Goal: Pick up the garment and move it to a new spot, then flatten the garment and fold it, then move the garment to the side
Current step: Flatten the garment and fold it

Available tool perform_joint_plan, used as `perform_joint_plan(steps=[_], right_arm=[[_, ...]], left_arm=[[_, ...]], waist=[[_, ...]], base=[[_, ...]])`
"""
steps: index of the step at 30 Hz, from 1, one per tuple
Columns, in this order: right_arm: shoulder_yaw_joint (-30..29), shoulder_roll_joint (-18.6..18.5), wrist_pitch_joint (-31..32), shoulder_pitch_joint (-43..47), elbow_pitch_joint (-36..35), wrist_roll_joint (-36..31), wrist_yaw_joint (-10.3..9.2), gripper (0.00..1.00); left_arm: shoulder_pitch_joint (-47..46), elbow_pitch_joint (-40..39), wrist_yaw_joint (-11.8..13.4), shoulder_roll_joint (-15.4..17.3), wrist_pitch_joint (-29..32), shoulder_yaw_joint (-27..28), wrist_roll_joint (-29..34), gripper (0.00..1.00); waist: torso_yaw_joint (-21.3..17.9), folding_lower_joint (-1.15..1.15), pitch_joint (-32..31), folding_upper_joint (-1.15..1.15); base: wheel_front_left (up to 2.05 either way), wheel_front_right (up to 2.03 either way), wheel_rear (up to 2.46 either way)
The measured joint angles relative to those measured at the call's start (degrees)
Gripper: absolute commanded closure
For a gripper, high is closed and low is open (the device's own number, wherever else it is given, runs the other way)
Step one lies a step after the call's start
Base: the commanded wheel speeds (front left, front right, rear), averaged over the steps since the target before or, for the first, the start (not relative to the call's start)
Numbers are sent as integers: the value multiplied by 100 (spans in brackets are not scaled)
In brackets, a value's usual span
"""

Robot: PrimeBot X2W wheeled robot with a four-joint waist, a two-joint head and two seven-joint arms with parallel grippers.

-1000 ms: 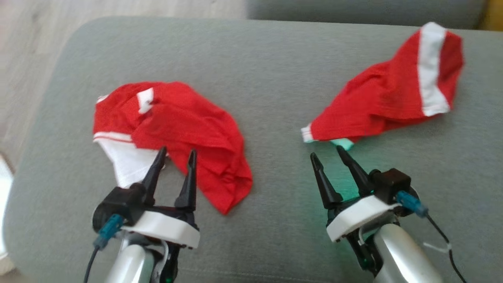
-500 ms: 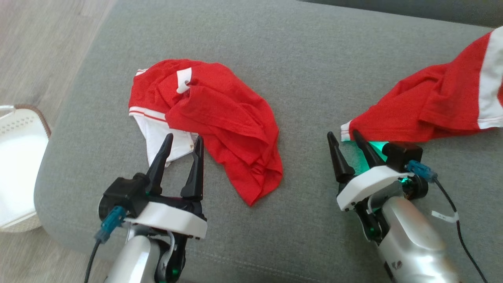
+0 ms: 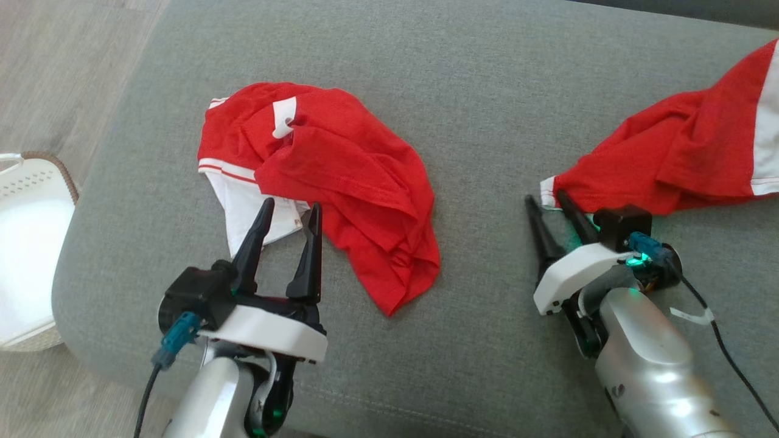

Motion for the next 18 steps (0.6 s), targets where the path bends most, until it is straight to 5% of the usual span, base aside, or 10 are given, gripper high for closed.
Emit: perform_joint_plan(steps=[8, 18], right_arm=[[-21, -5, 1, -8, -44, -119, 0, 100], [-850, -2, 1, 745, -1558, -621, 0, 100]], left_arm=[[-13, 24, -2, 0, 0, 64, 0, 0], [139, 7, -55, -1, 0, 320, 16, 0]], waist=[[-230, 0, -135, 0], [-988, 0, -534, 0]], base=[[0, 0, 0], [0, 0, 0]])
